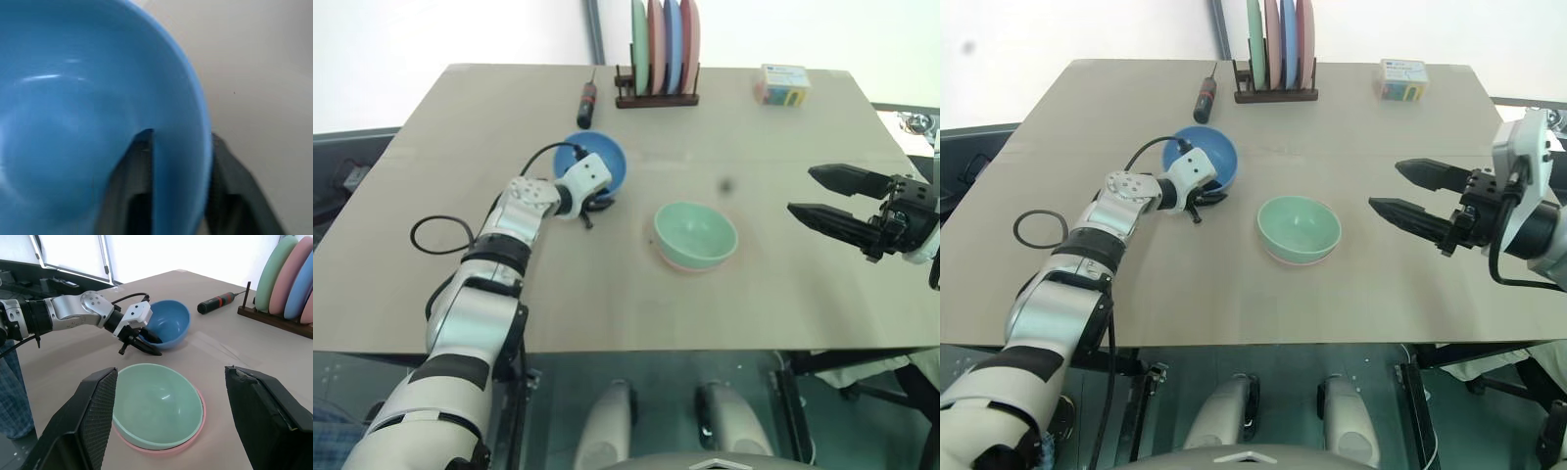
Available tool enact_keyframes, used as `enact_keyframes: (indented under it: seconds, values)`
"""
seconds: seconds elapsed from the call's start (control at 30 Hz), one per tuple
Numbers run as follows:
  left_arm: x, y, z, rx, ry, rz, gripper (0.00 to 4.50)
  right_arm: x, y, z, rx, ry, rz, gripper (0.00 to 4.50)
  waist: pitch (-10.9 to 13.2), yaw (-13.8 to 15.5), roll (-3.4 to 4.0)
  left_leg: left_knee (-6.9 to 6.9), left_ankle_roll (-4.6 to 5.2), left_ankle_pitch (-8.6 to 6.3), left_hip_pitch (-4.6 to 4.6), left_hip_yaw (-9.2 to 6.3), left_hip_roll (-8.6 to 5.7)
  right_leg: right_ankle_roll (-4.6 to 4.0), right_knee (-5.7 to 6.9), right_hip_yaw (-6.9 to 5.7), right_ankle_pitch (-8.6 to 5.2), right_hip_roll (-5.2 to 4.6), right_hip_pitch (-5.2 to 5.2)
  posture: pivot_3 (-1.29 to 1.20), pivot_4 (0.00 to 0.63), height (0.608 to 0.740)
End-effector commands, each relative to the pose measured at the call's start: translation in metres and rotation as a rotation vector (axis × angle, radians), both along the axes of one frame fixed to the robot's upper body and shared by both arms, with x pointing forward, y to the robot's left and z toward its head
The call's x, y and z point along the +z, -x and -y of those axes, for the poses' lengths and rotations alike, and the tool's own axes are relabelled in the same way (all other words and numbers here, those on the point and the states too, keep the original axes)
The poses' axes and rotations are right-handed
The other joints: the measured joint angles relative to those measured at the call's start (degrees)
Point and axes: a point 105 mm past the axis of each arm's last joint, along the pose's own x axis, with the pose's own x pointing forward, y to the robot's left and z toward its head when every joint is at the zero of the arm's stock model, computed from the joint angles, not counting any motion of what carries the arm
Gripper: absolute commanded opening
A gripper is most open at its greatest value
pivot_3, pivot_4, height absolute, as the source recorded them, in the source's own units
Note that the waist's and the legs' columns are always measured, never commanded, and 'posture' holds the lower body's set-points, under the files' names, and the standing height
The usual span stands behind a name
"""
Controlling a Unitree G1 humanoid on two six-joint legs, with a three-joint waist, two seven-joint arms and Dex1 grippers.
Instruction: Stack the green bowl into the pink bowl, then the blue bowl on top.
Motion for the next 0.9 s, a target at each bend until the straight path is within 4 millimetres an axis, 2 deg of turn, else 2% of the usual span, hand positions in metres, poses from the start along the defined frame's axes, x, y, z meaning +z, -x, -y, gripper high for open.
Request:
enact_keyframes:
  seconds: [0.03, 0.3, 0.4, 0.43, 0.5, 0.57, 0.73, 0.9]
  values:
    - [0.001, 0.001, -0.004, -0.003, -0.012, -0.008, 0.02, 0.009, 0.004, 0.001, 0.001, 0.009, 0.051, 3.65, 0.0, 0.0, 0.01, 0.03, 0.0, 0.0, 0.0, -0.01, 0.0, 0.0, 0.01, 0.0, 0.0, 0.0, 0.02, 0.0, 0.15, 0.74]
    - [0.029, 0.006, 0.007, -0.108, -0.062, 0.055, 0.02, 0.005, 0.004, 0.0, 0.003, 0.016, 0.042, 3.65, 0.0, 0.0, -0.02, 0.06, 0.0, 0.0, -0.03, -0.01, 0.0, 0.0, 0.0, -0.01, 0.0, 0.0, 0.01, 0.0, 0.15, 0.74]
    - [0.065, 0.021, 0.038, -0.288, -0.063, 0.126, 0.02, 0.004, 0.004, 0.0, 0.005, 0.021, 0.038, 3.65, 0.0, 0.0, -0.03, 0.1, 0.0, 0.0, -0.19, -0.1, 0.0, -0.01, -0.01, -0.08, 0.01, 0.0, -0.05, 0.0, 0.15, 0.74]
    - [0.072, 0.025, 0.044, -0.326, -0.065, 0.138, 0.02, 0.004, 0.004, 0.0, 0.006, 0.022, 0.037, 3.65, 0.0, 0.0, -0.02, 0.14, 0.0, 0.0, -0.24, -0.14, 0.0, -0.01, -0.01, -0.11, 0.01, 0.0, -0.08, 0.0, 0.15, 0.74]
    - [0.093, 0.042, 0.064, -0.45, -0.104, 0.191, 0.02, 0.004, 0.002, 0.0, 0.008, 0.028, 0.037, 3.65, 0.0, 0.1, -0.02, 0.22, 0.0, 0.0, -0.4, -0.19, 0.0, -0.01, -0.01, -0.16, 0.01, 0.0, -0.17, 0.0, 0.15, 0.74]
    - [0.107, 0.062, 0.083, -0.577, -0.135, 0.22, 0.02, 0.003, 0.001, -0.001, 0.01, 0.035, 0.036, 3.65, 0.0, 0.0, -0.02, 0.25, 0.0, 0.0, -0.45, -0.2, 0.0, -0.01, -0.03, -0.17, 0.02, -0.01, -0.19, 0.0, 0.15, 0.74]
    - [0.11, 0.102, 0.11, -0.791, -0.168, 0.217, 0.02, 0.002, 0.001, -0.001, 0.011, 0.037, 0.036, 3.65, 0.0, -0.1, 0.0, 0.24, 0.0, 0.0, -0.41, -0.19, 0.0, -0.01, 0.0, -0.16, 0.01, 0.0, -0.2, 0.0, 0.15, 0.74]
    - [0.096, 0.135, 0.12, -0.941, -0.182, 0.114, 0.02, 0.0, 0.002, -0.002, 0.008, 0.037, 0.039, 3.65, 0.0, -0.2, 0.0, 0.25, 0.01, 0.0, -0.3, -0.15, 0.01, 0.0, 0.09, -0.11, 0.01, 0.01, -0.18, 0.0, 0.15, 0.74]
